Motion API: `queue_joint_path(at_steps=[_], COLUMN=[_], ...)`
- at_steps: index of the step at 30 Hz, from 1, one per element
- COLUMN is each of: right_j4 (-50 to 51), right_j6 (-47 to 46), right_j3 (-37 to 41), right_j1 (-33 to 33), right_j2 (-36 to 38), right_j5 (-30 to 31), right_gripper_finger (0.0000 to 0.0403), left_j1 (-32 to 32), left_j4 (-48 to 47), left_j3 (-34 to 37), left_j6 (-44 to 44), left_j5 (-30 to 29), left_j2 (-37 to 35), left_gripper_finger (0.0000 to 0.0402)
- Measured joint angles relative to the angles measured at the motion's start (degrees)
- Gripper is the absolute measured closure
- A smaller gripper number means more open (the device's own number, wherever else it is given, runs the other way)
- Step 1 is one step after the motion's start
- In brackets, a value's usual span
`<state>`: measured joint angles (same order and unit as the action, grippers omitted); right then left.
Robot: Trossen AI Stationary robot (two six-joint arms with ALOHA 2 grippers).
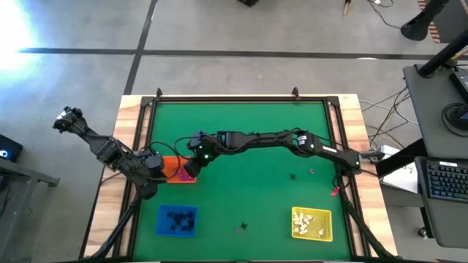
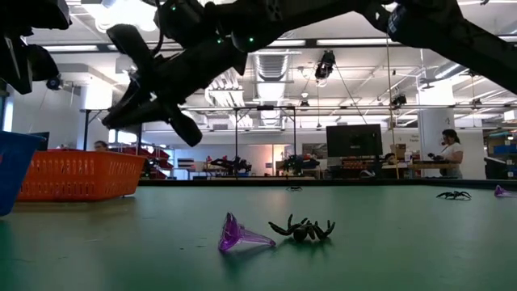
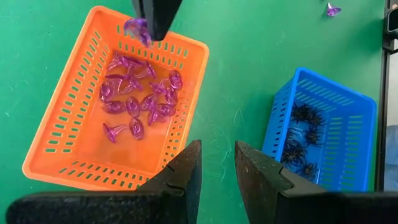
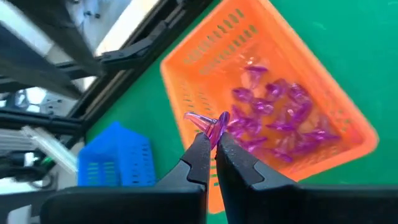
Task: Sort Halloween decoration
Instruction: Put the violet witch hat toy into the orange bin
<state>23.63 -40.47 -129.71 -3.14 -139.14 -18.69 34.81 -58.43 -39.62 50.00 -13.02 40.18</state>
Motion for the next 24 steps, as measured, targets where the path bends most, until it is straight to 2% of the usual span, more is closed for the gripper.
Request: queue_joint_path(at_steps=[5, 10, 15, 17, 20, 24], right_j4=[-0.30, -0.28, 0.24, 0.55, 3.84, 17.45], right_j6=[0.44, 0.45, -2.18, -3.49, -3.52, -2.86], right_j3=[0.00, 0.00, -0.08, -0.81, -2.83, -5.42], right_j1=[0.16, 0.37, 0.39, 0.35, 0.51, 1.67], right_j2=[-0.16, -0.55, 0.35, 1.11, 2.93, 6.91], right_j5=[0.63, 0.64, 0.04, -2.77, -11.06, -20.35], right_gripper_finger=[0.0367, 0.0319, 0.0275, 0.0265, 0.0260, 0.0263], left_j1=[-0.02, -0.02, -0.02, -0.02, -0.02, -0.02], left_j4=[0.04, 0.05, 0.15, 0.40, 2.48, 7.75], left_j3=[0.00, 0.00, 0.00, 0.00, 0.00, 0.00], left_j6=[-0.02, 0.01, 0.42, 0.44, 0.43, -1.43], left_j5=[0.02, 0.02, 0.04, 0.03, 0.04, 0.03], left_j2=[0.21, 1.01, 2.14, 2.41, 2.92, 3.96], left_gripper_finger=[0.0323, 0.0322, 0.0303, 0.0290, 0.0269, 0.0244])
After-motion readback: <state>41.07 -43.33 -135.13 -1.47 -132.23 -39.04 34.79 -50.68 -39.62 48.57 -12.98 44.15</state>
